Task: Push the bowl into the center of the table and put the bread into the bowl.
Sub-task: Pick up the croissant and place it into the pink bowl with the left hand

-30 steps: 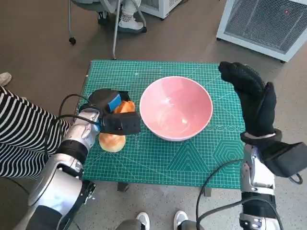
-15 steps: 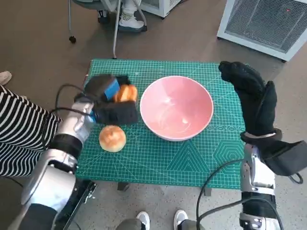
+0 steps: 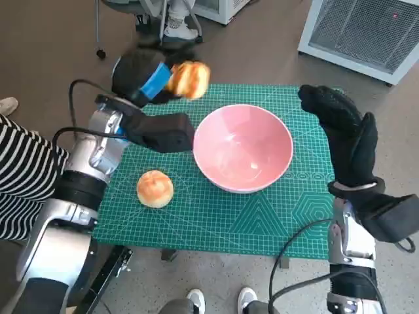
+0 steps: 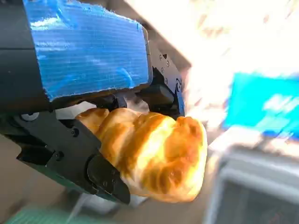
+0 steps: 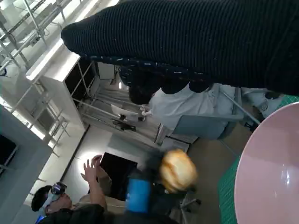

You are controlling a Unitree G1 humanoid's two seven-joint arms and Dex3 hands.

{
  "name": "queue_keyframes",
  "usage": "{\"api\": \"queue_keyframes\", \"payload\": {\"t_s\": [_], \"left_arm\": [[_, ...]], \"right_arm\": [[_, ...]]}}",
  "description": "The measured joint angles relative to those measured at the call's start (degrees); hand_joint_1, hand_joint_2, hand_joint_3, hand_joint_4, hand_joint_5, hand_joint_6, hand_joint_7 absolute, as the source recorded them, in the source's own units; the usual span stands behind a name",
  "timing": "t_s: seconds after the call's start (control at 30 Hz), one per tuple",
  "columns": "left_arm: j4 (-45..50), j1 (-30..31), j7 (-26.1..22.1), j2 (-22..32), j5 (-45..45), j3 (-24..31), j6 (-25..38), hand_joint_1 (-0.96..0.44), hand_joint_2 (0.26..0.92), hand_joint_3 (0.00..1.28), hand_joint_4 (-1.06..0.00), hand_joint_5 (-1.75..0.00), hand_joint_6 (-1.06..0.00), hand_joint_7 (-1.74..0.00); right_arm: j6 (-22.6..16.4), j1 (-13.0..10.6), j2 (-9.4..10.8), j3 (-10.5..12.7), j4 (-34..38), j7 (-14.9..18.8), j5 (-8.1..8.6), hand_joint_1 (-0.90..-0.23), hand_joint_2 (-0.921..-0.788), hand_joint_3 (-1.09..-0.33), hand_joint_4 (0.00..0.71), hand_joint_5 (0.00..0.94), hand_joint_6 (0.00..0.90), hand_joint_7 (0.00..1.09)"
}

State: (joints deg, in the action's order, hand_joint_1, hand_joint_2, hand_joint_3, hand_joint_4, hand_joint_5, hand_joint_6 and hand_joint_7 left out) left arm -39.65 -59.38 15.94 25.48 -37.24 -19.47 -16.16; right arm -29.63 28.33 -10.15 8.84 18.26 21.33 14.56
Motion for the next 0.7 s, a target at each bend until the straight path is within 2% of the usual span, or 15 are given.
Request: {"api": "queue_keyframes", "payload": {"t_s": [0.3, 0.7], "left_arm": [[5.16, 2.72, -2.09, -2.44, -0.21, -0.83, -3.23, 0.0, 0.908, 0.0, -0.8, -0.94, -0.72, -1.16], [-0.11, 3.21, -10.28, -7.81, 1.39, -3.73, -8.4, 0.0, 0.921, 0.07, -0.71, -1.11, -0.59, -1.23]], "right_arm": [[-0.12, -0.33, 0.01, -0.01, -0.2, -0.01, -0.02, -0.805, -0.921, -0.739, 0.201, 0.0, 0.082, 0.49], [-0.72, -0.5, 0.09, 0.01, -0.21, -0.04, -0.11, -0.797, -0.921, -0.741, 0.201, 0.0, 0.082, 0.49]]}}
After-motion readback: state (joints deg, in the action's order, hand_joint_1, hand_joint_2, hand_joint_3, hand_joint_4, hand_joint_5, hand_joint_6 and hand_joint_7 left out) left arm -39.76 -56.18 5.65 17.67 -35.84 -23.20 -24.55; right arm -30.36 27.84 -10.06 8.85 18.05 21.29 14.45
